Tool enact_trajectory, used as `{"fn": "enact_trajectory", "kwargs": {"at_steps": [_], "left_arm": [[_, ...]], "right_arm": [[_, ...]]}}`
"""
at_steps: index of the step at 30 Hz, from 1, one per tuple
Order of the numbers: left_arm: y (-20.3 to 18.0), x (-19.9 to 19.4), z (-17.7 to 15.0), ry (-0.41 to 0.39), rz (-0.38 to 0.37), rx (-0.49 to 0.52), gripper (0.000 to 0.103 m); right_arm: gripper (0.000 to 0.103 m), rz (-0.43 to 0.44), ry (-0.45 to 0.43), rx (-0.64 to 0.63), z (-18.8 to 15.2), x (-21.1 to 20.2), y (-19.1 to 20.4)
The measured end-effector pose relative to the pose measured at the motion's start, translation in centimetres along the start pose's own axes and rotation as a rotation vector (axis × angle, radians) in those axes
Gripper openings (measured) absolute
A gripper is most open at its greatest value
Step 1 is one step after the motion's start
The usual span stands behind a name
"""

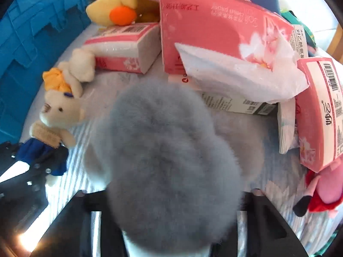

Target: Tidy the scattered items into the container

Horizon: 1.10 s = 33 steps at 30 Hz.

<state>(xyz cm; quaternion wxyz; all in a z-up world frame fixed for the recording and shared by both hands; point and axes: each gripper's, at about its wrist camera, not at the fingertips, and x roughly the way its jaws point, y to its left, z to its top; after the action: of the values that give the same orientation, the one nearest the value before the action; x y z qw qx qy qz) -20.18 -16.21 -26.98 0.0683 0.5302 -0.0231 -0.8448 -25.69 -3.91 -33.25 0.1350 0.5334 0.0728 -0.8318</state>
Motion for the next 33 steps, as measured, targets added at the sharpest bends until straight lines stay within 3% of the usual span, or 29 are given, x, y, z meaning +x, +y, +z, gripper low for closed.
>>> {"fn": "enact_trajectory", "kwargs": {"at_steps": [6, 11, 17, 22, 26, 29, 33], "left_arm": [[-1.2, -5.0, 0.9, -0.103, -0.003, 0.026, 0.031], [-3.0, -13.0, 3.2, -0.264, -0.007, 0.057, 0.031], [-1.9, -24.8, 6.3, -0.471, 0.031, 0.032, 0.031], [4.0, -32.1, 9.0, -0.564, 0.096, -0.047, 0.031], [11.0, -35.1, 10.9, -0.592, 0.206, -0.091, 0.031], [17.6, -35.2, 12.9, -0.547, 0.268, -0.13, 0.031], [28.3, -32.2, 16.5, -0.393, 0.243, -0.224, 0.031]], "right_arm": [[0.03, 0.123, -0.118, 0.065, 0.1, -3.0, -1.2], [0.03, 0.166, -0.271, 0.083, 2.2, -8.6, -2.0], [0.03, 0.214, -0.482, 0.011, 6.8, -17.9, -0.8], [0.03, 0.246, -0.612, -0.107, 11.9, -24.1, 3.9], [0.03, 0.31, -0.635, -0.178, 16.2, -26.1, 9.9], [0.03, 0.335, -0.618, -0.199, 19.4, -26.4, 15.6], [0.03, 0.417, -0.533, -0.185, 23.7, -25.2, 23.3]]}}
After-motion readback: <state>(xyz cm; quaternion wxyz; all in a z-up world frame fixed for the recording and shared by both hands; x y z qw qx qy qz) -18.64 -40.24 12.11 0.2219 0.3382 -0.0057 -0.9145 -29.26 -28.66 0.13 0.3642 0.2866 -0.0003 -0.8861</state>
